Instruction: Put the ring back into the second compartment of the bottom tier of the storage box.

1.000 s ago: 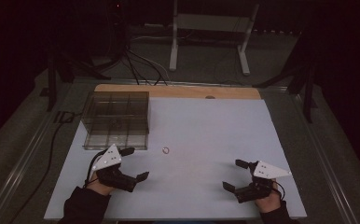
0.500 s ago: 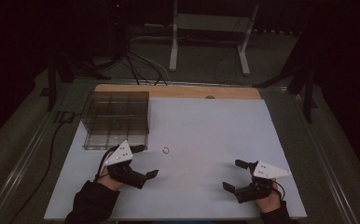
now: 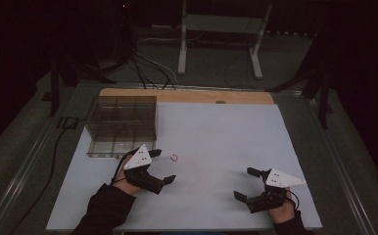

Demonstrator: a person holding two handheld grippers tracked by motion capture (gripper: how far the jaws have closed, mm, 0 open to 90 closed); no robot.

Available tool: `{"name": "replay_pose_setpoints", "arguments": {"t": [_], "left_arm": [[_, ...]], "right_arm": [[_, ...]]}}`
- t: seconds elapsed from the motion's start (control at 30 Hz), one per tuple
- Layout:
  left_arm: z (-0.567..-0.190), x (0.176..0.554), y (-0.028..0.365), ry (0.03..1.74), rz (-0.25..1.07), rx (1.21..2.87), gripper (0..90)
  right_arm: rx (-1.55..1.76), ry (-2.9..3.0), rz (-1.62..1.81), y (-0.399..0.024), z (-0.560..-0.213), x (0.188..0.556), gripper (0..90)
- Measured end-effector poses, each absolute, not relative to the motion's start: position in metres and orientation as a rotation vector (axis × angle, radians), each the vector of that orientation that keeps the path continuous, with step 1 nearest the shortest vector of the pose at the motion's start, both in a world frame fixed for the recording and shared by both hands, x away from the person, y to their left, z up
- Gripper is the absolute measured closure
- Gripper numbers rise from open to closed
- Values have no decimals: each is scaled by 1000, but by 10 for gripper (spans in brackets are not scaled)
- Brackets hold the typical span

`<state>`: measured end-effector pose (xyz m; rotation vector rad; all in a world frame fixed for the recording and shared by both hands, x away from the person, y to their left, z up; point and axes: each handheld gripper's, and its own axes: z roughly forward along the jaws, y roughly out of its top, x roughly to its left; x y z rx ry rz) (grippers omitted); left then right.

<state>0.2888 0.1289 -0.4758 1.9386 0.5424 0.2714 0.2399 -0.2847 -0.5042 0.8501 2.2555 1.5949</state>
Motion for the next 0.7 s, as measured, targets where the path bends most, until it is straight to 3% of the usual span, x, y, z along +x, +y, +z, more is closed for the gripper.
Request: {"name": "replay_pose_setpoints", "arguments": {"t": [0.7], "left_arm": [[-488,307,114,587,273,2001,6]], "right_arm": [[846,2270,1595,-283,-505,240,0]]}}
